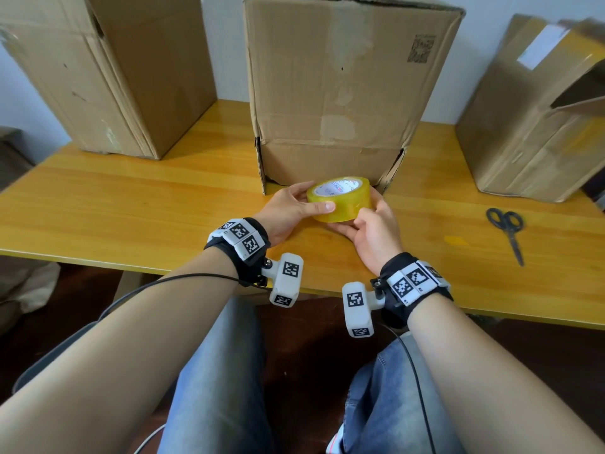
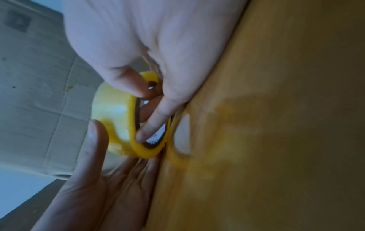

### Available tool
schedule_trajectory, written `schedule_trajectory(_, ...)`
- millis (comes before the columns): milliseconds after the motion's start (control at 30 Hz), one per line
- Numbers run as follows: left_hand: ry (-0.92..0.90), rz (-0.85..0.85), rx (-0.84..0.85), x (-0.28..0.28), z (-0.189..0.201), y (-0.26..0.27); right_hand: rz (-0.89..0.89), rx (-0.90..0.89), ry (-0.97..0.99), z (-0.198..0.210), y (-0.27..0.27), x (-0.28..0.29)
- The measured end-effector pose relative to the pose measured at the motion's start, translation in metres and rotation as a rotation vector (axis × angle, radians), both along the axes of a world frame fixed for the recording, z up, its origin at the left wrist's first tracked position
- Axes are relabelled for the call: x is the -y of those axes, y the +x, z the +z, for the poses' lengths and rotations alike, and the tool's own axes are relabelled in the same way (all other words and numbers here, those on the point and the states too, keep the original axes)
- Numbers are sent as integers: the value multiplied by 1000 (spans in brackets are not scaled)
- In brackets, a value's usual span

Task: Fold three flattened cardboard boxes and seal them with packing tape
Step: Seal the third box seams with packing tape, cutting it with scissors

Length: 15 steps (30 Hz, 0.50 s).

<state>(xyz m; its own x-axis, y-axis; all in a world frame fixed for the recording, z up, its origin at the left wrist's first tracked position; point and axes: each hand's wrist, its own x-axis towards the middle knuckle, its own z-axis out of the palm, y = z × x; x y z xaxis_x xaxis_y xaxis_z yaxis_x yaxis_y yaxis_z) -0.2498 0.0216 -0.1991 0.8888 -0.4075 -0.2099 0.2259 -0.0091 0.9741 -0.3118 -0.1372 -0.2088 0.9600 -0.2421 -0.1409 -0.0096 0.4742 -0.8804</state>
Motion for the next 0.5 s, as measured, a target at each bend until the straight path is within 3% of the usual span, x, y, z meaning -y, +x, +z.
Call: schedule_trajectory(500, -21, 26, 14, 1, 1, -3, 21, -14, 10, 1, 3, 2)
